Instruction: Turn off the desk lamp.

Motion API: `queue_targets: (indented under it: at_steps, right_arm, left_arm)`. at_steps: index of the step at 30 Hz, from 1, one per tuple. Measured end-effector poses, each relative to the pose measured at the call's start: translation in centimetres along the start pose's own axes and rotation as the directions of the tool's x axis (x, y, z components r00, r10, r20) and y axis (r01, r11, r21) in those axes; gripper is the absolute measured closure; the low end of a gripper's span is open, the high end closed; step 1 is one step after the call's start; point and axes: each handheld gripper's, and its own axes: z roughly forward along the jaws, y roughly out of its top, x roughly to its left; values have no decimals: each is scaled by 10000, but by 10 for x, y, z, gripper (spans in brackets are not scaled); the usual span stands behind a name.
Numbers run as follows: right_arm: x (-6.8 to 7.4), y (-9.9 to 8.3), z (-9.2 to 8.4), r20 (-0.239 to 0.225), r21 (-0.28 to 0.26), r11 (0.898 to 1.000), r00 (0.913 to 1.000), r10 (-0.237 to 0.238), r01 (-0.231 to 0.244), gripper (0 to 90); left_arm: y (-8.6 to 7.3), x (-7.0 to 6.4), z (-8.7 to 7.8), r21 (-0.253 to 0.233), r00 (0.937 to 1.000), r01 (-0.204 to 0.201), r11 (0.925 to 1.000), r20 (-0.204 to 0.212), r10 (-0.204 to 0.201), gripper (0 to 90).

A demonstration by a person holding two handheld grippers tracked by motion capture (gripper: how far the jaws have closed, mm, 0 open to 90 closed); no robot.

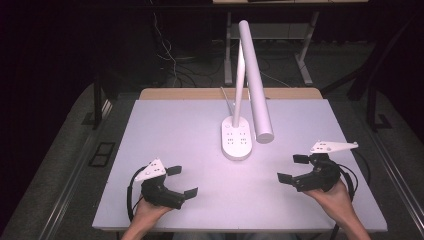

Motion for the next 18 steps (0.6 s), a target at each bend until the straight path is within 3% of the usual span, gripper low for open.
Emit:
queue_targets:
  at_steps: [18]
  right_arm:
    - [-5, 25, 17, -142, 344, 9990, 9995, -275, 280, 8]
  left_arm:
    - [0, 0, 0, -37, 10000, 58, 10000, 19, -58, 0]
